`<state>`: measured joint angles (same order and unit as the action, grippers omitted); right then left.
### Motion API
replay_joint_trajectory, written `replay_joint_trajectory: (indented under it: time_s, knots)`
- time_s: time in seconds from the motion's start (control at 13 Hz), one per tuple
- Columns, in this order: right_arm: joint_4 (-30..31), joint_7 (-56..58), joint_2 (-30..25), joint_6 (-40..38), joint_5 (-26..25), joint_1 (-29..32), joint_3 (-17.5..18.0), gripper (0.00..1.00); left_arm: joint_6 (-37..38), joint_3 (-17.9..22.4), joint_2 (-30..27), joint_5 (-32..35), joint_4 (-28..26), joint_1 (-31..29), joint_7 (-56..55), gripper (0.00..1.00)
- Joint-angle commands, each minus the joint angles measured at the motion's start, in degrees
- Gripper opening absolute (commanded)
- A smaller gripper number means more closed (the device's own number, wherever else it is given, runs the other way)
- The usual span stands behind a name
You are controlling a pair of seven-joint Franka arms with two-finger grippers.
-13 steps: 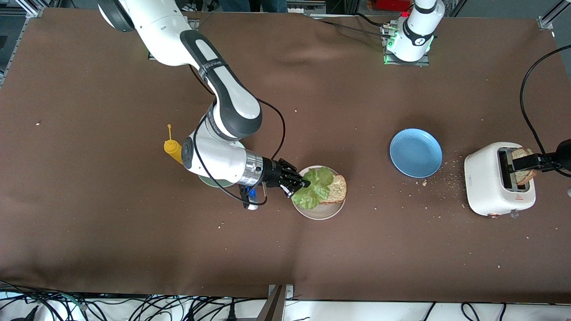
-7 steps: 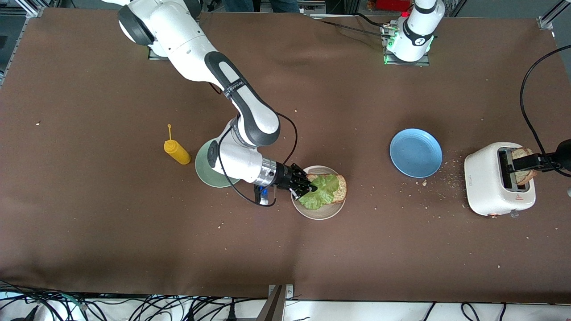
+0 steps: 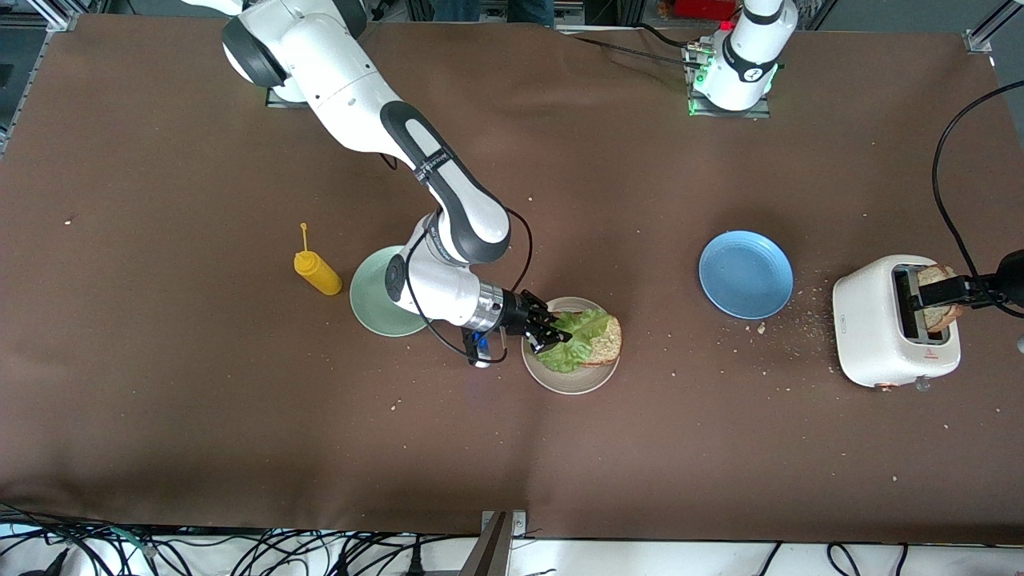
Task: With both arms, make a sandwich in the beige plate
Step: 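Release the lettuce and withdraw the right gripper to rest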
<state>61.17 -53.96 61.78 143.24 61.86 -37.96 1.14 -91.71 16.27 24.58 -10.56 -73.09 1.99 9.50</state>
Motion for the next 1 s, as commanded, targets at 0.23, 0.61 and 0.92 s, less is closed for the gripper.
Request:
replay_joint_trajectory:
  time_s: [0.23,0.61,0.92]
  knots:
    - [1.5,-1.1,-4.9,-12.3,-12.6,0.2,-2.7,1.00,0.0,-0.3,-0.8,2.0,-0.2,0.2,0.5,1.00]
    - [1.1,-0.7,-11.6,-30.6,-25.5,0.3,-9.4,1.00,0.0,-0.3,-0.8,1.9,-0.2,0.1,0.5,1.00]
    - [1.0,3.2,-16.6,-38.4,-36.1,0.5,-12.7,1.00,0.0,-0.3,-0.7,1.9,-0.2,0.1,0.5,1.00]
